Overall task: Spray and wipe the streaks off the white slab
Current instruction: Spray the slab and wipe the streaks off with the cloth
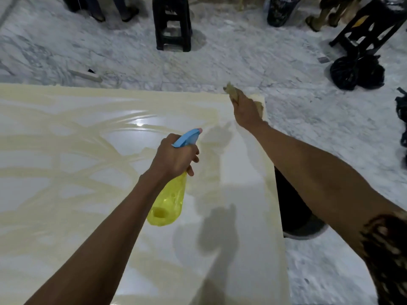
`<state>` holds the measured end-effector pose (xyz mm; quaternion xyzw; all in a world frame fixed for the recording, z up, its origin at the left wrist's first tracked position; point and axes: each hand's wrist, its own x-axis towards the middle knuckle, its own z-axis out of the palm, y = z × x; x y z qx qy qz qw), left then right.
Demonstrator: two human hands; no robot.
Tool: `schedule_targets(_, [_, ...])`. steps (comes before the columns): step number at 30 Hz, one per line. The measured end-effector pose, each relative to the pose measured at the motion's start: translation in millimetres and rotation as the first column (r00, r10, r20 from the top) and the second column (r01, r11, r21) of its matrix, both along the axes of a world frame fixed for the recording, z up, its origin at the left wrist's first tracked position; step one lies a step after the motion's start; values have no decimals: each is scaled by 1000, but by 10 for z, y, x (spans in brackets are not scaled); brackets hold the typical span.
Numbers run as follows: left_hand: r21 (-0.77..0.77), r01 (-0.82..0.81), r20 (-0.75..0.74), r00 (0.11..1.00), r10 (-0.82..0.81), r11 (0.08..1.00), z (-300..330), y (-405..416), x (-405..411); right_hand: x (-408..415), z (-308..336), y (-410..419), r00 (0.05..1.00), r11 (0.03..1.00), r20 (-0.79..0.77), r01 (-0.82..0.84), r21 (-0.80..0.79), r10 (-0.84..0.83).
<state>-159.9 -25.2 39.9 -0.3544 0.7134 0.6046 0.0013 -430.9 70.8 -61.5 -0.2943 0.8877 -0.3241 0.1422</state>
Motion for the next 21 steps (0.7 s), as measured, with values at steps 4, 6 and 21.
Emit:
schedule_targets(4, [3, -5, -13, 1000, 6, 1000, -205, -166, -169, -256, -644, -593, 982, 854, -53, -129, 504, 180])
schedule_targets(6, [19, -9, -6, 1000, 9, 1000, -298, -216, -171, -15, -895, -609, 976, 788, -63, -131, 602, 210])
schedule_targets(21, [-3, 54, 127, 990, -53, 999, -236, 509, 1777, 3484, -858, 1290, 913, 784, -46, -322, 531, 406])
